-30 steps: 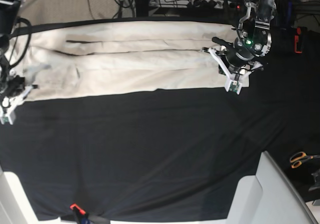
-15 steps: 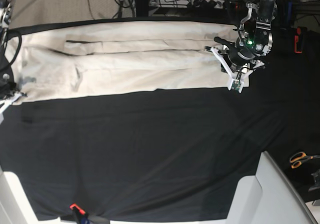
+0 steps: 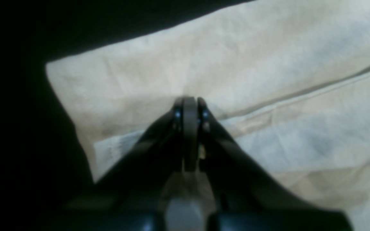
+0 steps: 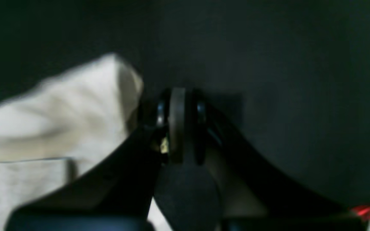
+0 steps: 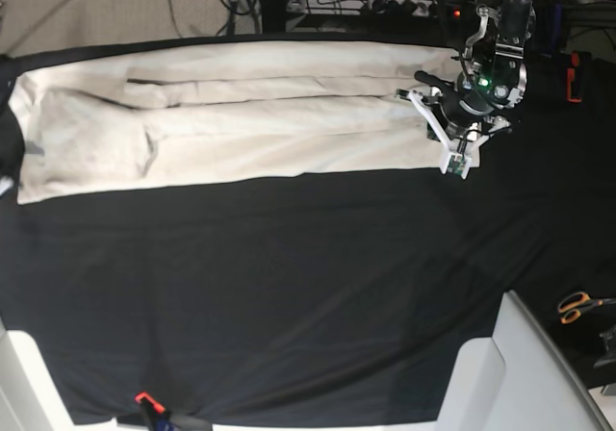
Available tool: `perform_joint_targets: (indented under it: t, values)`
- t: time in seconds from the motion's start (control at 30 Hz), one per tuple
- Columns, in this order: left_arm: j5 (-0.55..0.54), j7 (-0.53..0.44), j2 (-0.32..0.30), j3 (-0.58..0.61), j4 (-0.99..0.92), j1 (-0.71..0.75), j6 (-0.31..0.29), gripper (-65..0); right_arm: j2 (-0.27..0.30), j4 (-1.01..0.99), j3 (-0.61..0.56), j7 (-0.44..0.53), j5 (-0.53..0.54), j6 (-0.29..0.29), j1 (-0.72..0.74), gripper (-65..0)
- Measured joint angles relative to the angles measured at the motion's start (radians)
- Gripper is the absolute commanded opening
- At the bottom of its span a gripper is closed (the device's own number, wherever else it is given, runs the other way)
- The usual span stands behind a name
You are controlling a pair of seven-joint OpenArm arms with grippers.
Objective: Fold the T-shirt properly
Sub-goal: 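Lower the folded edge onto the shirt and open the right gripper, then grasp the folded shirt's end with the left gripper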
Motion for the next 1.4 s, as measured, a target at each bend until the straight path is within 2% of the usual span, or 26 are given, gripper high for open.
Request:
perform_joint_targets:
  t: [0.07, 0.2, 0.27, 0.37, 0.43, 0.53, 0.57, 0.67, 0.73, 0.8, 0.83, 0.97, 1.03, 1.07, 1.3, 1.4]
  values:
    - [0.002, 0.005, -0.003, 0.000, 0.035, 0.004, 0.007, -65.0, 0.005, 0.084, 0.001, -0.010, 0.008, -0.004, -0.020, -60.0]
    - [-0.007, -0.006, -0.013, -0.048, 0.121, 0.019, -0.006, -65.0, -0.015, 0.333, 0.003, -0.135, 0.001, -0.012, -0.153, -60.0]
    - [-0.006, 0.002, -0.008, -0.122, 0.165, 0.034, 0.000, -65.0, -0.060, 0.470, 0.051, -0.161, 0.003, 0.000, -0.240, -60.0]
    - [-0.002, -0.006, 0.021, -0.260, 0.236, 0.051, 0.011, -65.0, -0.158, 0.660, 0.159, -0.174, 0.004, -0.003, -0.332, -60.0]
    - [-0.003, -0.003, 0.026, -0.301, 0.273, 0.069, 0.011, -65.0, -0.198, 0.753, 0.193, -0.175, 0.018, 0.005, -0.381, -60.0]
    - [-0.139, 0.002, 0.020, -0.315, 0.290, 0.116, 0.005, -65.0, -0.232, 0.819, 0.203, -0.192, -0.002, -0.004, -0.454, -60.0]
    - [-0.207, 0.005, 0.006, -0.314, 0.288, 0.132, 0.001, -62.9, -0.241, 0.829, 0.201, -0.192, 0.001, -0.001, -0.477, -60.0]
    - [-0.430, 0.001, -0.061, -0.331, 0.263, 0.170, 0.004, -29.3, -0.277, 0.836, 0.199, -0.193, 0.004, 0.005, -0.519, -60.0]
    - [-0.559, -0.003, -0.090, -0.374, 0.238, 0.197, 0.003, -16.1, -0.283, 0.838, 0.197, -0.192, 0.010, 0.005, -0.532, -60.0]
    - [-0.633, -0.006, -0.099, -0.418, 0.207, 0.216, 0.011, -7.1, -0.280, 0.838, 0.196, -0.188, 0.010, 0.005, -0.543, -60.0]
    - [-0.668, -0.004, -0.107, -0.430, 0.183, 0.222, -0.020, -4.6, -0.277, 0.838, 0.197, -0.188, 0.008, 0.005, -0.551, -60.0]
    - [-0.710, -0.005, -0.115, -0.457, 0.086, 0.210, -0.355, -3.1, -0.280, 0.837, 0.197, -0.190, 0.003, 0.005, -0.576, -60.0]
    - [-0.711, -0.008, -0.113, -0.463, 0.025, 0.197, -0.470, -3.3, -0.281, 0.837, 0.197, -0.188, 0.004, 0.005, -0.576, -60.0]
    - [-0.711, -0.002, -0.111, -0.467, -0.010, 0.190, -0.491, -3.3, -0.279, 0.837, 0.197, -0.185, 0.008, 0.005, -0.577, -60.0]
    - [-0.705, -0.006, -0.108, -0.476, -0.209, 0.165, -0.491, -3.3, -0.277, 0.837, 0.197, -0.189, 0.007, 0.005, -0.591, -60.0]
    - [-0.699, -0.082, -0.108, -0.467, -0.241, 0.165, -0.491, -3.3, -0.279, 0.837, 0.197, -0.189, 0.007, 0.005, -0.597, -60.0]
